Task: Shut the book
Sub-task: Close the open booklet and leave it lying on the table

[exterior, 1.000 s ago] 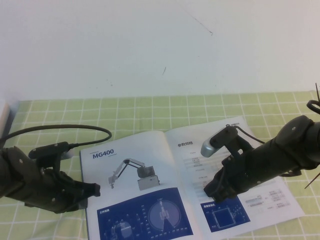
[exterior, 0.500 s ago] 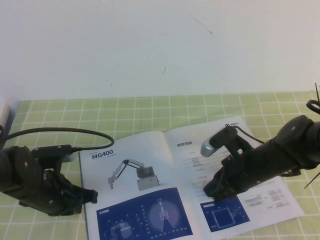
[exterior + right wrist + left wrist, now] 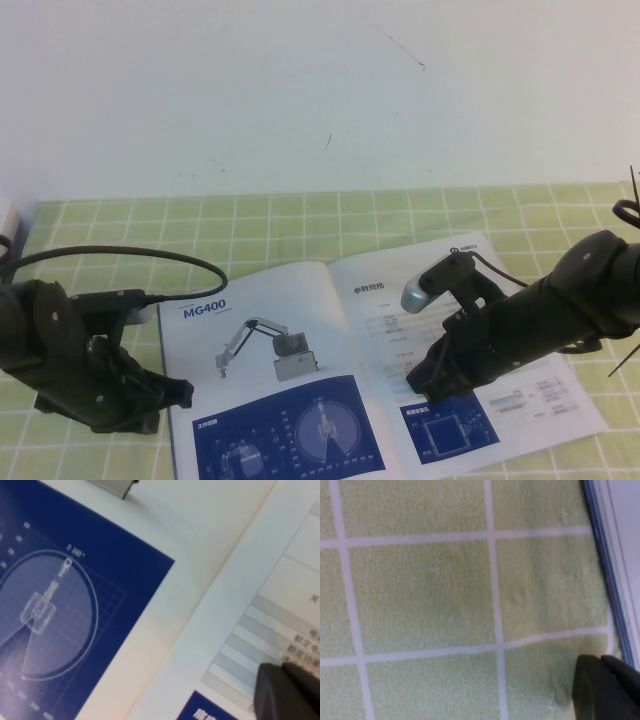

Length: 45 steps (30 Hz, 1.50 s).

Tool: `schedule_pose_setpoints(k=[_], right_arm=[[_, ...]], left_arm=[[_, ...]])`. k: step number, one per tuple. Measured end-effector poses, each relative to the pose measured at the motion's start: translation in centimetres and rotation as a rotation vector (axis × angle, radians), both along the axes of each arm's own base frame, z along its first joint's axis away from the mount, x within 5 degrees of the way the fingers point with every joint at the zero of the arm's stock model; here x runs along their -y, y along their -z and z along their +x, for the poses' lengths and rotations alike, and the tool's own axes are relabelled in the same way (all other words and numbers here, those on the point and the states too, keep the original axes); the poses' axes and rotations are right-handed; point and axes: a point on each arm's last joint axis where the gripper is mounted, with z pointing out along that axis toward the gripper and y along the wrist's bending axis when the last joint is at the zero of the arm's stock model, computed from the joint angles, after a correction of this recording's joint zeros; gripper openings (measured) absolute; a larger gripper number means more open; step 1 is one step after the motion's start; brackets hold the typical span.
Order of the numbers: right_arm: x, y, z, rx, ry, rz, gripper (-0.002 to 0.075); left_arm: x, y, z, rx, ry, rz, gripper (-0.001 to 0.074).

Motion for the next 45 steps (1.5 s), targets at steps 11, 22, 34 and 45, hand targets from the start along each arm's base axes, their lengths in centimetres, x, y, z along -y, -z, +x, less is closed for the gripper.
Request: schedule_pose_setpoints(k=[11, 22, 34, 45], right_arm=[[0.0, 0.0, 0.0, -0.001, 0.002, 0.000, -0.0003], [0.0, 0.0, 0.0, -0.002, 0.003, 0.000, -0.0003], [0.0, 0.0, 0.0, -0.008, 0.013, 0.002, -0.0003], [0.1, 0.0, 0.1, -0.013, 0.023, 0.005, -0.0003]], left_arm=[[0.3, -1.3, 1.0, -0.038, 0.044, 0.010, -0.0004], [0.6, -0.4, 1.4, -0.043, 0.051, 0.020, -0.0004], [2.9, 0.5, 2.1, -0.062, 0.141, 0.069, -0.0004], [3.1, -0.9, 2.5, -0.077, 0.165, 0.085, -0.0004]])
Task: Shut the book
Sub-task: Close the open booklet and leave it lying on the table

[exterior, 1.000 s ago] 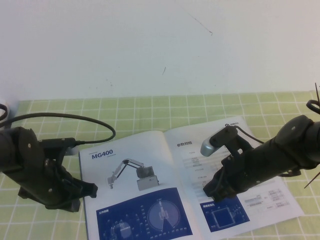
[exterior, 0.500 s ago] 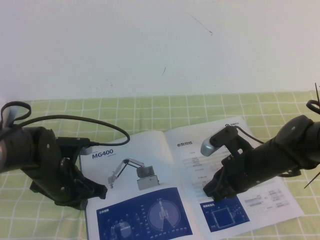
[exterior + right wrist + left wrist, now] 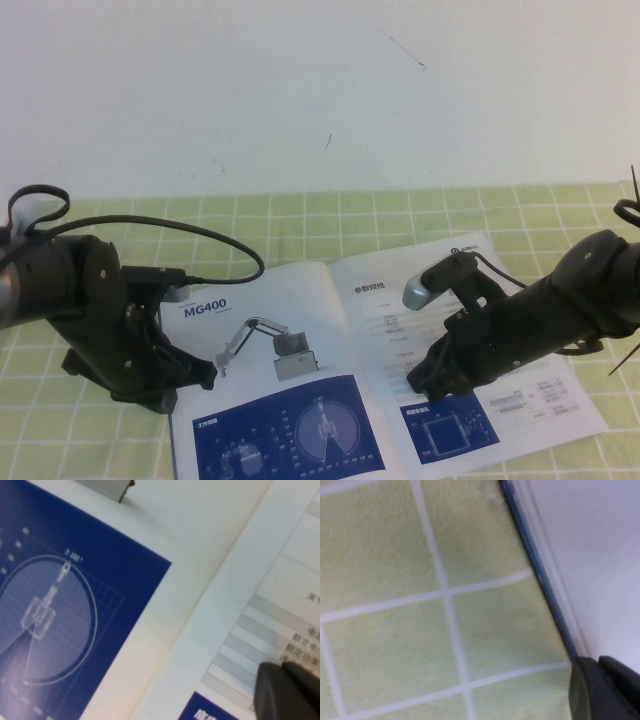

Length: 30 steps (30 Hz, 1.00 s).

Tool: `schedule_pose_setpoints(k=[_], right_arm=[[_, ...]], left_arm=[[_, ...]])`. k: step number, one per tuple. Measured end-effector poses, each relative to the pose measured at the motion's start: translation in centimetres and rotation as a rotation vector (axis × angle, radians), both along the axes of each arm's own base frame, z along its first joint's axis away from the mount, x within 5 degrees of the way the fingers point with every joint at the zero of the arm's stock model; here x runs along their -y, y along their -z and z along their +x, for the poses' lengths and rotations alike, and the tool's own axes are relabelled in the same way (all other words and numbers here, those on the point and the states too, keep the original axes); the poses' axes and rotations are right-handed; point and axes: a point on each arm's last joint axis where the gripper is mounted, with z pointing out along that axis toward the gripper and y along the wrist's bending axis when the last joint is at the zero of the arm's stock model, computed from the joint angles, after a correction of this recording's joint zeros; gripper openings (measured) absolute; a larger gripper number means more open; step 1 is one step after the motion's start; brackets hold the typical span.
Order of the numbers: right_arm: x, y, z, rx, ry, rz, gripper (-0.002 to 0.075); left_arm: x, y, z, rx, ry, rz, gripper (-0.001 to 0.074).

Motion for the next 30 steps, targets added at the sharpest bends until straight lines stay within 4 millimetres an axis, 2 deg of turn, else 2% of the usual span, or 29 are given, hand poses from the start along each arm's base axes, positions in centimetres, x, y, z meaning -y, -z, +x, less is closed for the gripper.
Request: schedule_pose_setpoints(k=[5, 13, 21, 30], right_arm=[[0.9, 0.0, 0.3, -0.077, 0.098, 0.019, -0.0002], [4.1, 0.1, 1.1, -0.192, 0.208, 0.032, -0.0001], [4.4, 0.1, 1.1, -0.201, 0.210, 0.029, -0.0001], [4.4, 0.1, 1.2, -0.204, 0.203, 0.027, -0.0001]], left_arm=[[0.1, -1.7, -0.1, 0.024, -0.009, -0.020, -0.0004], [1.2, -1.7, -0.7, -0.008, 0.003, -0.032, -0.0004], [3.1, 0.1, -1.1, -0.038, 0.017, -0.008, -0.0004], [3.2, 0.9, -0.8, -0.073, -0.016, -0.003, -0.0004]])
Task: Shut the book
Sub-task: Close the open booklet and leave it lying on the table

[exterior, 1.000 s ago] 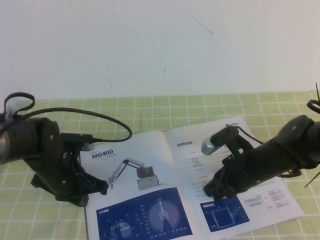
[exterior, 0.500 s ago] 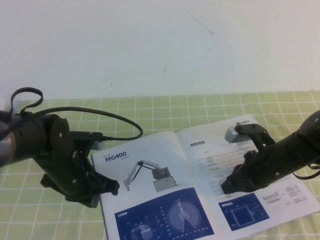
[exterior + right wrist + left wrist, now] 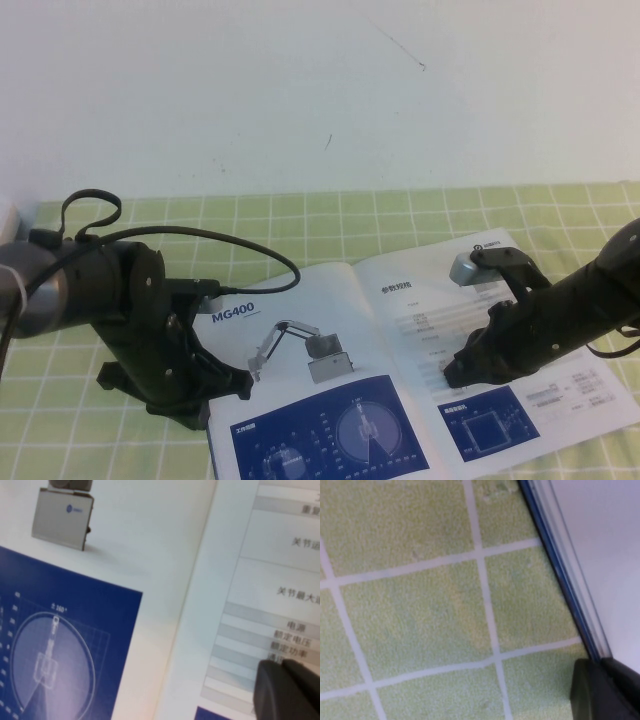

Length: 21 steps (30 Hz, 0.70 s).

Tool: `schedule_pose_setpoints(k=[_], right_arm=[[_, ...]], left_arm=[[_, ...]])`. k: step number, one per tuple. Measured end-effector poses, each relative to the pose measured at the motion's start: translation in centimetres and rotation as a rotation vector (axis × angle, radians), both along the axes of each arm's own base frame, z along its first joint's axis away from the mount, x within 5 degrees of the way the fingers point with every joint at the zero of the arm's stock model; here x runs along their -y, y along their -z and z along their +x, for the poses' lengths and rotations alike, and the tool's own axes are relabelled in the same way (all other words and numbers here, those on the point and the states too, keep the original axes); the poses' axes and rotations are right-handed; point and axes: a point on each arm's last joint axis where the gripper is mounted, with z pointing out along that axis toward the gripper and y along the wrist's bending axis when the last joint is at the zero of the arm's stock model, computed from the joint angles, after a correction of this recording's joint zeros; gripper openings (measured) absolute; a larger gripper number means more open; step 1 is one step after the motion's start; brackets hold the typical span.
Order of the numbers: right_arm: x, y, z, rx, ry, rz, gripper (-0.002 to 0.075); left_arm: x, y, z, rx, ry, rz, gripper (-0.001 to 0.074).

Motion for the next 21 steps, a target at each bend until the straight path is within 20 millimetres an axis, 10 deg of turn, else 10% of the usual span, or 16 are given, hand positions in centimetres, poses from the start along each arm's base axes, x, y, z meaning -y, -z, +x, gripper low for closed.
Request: schedule_pose_setpoints(k=[21], right_arm=[[0.04, 0.01, 0.03, -0.004, -0.001, 0.003, -0.0001]], left_arm=[[-0.05, -0.17, 0.01, -0.032, -0.125, 0.004, -0.0004]])
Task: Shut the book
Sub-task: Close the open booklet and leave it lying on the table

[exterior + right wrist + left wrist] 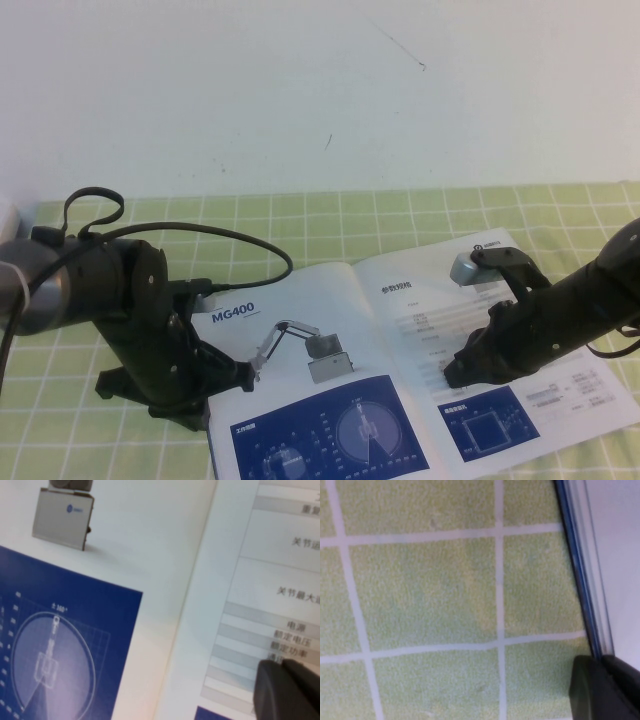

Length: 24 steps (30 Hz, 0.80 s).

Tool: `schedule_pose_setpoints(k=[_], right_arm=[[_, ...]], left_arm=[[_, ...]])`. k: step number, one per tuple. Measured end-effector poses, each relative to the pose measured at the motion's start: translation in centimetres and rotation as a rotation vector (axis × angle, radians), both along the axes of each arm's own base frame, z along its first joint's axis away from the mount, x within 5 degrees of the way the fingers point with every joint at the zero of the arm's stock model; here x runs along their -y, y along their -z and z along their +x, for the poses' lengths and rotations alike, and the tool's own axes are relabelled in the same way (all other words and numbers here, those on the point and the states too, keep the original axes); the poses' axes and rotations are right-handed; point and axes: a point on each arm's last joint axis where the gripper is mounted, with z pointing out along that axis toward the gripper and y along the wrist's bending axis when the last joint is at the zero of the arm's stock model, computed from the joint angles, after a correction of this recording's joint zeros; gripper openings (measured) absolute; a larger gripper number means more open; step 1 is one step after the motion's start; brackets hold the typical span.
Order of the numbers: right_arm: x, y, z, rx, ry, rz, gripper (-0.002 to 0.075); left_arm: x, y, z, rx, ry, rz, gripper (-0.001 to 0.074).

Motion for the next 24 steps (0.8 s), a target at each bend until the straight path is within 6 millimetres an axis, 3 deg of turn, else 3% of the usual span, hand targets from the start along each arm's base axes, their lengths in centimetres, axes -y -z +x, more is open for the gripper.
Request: schedule_pose_setpoints(k=[24], right_arm=[[0.00, 0.00, -0.01, 0.010, -0.017, -0.001, -0.0001]], left_arm=[[-0.23, 0.03, 0.04, -0.001, -0.126, 0.036, -0.0004]])
